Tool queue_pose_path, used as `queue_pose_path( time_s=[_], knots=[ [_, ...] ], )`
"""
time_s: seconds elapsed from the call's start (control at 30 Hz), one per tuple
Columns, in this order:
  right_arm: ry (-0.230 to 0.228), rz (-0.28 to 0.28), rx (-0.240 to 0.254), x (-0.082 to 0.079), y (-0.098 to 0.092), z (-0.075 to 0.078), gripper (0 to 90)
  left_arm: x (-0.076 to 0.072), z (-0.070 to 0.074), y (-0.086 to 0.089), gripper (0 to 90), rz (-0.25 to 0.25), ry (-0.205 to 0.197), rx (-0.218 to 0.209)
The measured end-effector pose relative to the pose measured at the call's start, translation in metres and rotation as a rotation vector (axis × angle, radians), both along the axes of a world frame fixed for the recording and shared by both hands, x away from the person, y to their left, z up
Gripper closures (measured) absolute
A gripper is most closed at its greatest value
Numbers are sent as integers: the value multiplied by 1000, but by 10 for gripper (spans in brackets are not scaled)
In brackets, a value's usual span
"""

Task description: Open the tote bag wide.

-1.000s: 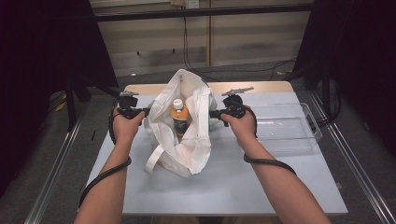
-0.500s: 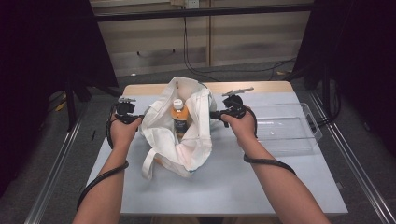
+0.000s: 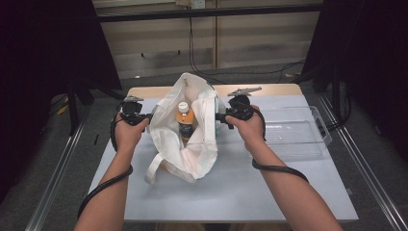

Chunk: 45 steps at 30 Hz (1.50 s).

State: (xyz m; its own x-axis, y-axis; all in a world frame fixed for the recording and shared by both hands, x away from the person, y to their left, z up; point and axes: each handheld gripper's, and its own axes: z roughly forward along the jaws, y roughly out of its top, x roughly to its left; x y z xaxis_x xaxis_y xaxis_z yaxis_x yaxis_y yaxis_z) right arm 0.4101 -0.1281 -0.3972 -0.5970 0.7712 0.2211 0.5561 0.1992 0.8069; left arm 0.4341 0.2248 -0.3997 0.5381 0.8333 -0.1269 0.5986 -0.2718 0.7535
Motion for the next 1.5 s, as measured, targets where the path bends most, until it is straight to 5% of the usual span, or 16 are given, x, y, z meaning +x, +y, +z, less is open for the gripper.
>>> queue_pose_path(
  time_s=[0.23, 0.4, 0.67, 1.0, 1.33, 1.5],
  knots=[
    [-28, -15, 4, 4, -5, 11, 588, 0, -3, -5, 862, -7, 6, 3],
    [-56, -12, -48, 6, -4, 19, 862, 4, -4, -5, 875, -18, 16, 27],
    [53, -30, -36, 18, -4, -3, 869, 9, -15, 0, 875, 11, 43, 19],
    [122, -49, -59, 23, -16, -18, 870, 15, -31, 9, 875, 25, 91, 29],
    [101, -35, -60, 19, -17, -17, 849, 11, -19, 4, 842, 12, 48, 7],
    [71, -25, -70, 15, -13, -13, 726, 8, -9, 1, 792, 13, 23, -3]
  ],
)
